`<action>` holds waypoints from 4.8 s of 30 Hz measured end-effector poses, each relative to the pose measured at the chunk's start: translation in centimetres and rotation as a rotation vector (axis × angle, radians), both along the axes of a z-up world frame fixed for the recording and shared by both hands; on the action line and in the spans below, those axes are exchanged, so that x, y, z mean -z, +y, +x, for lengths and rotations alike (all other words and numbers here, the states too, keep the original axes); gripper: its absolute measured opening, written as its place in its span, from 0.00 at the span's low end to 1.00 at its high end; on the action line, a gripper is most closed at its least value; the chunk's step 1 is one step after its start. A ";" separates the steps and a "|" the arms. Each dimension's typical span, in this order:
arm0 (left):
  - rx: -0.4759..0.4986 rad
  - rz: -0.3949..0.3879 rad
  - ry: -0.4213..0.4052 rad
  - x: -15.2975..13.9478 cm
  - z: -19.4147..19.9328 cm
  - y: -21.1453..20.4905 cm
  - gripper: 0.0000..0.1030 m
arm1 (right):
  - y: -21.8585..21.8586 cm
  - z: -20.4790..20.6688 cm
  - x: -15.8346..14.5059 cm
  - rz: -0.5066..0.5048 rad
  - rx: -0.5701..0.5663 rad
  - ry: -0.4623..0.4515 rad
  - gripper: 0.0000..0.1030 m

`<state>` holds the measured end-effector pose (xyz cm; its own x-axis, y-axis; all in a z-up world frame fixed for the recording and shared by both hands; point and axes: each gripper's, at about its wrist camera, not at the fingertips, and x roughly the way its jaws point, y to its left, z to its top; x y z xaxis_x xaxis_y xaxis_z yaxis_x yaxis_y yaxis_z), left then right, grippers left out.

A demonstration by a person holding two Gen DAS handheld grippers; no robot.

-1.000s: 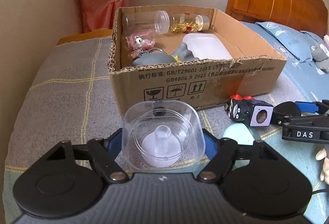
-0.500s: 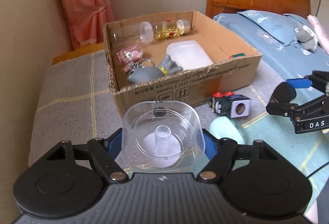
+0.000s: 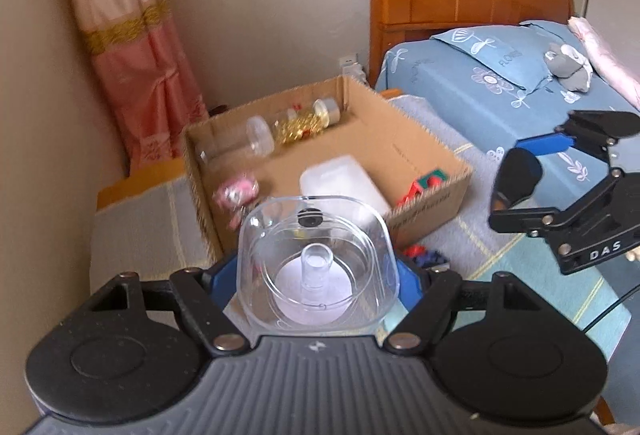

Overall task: Organize rigid objects
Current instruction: 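Carry the cup into the box and open the left tool while the right tool releases the case inside, then move the right tool to the black fidget cube while the left tool approaches the mint-green egg, then grasp the fidget cube with the right tool while the left tool grasps the mint-green egg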

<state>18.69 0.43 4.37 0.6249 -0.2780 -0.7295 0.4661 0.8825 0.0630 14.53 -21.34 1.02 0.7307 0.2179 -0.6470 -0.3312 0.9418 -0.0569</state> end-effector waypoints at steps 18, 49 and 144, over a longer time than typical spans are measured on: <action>-0.030 0.046 0.013 -0.6 12.1 -4.6 0.74 | 1.8 9.3 -0.1 -0.039 -0.062 0.007 0.90; -0.057 0.069 0.003 -0.6 12.1 -7.7 0.92 | 0.0 4.9 0.1 0.004 0.026 0.002 1.00; -0.128 -0.023 0.116 12.1 -3.9 -4.2 0.99 | -0.4 -0.1 10.3 0.009 0.176 0.114 1.00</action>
<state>14.83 -3.79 -7.71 0.5683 -0.2194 -0.7930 0.3532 0.9355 -0.0057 14.41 -21.77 -9.29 0.6802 0.0993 -0.7262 -0.1651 0.9861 -0.0198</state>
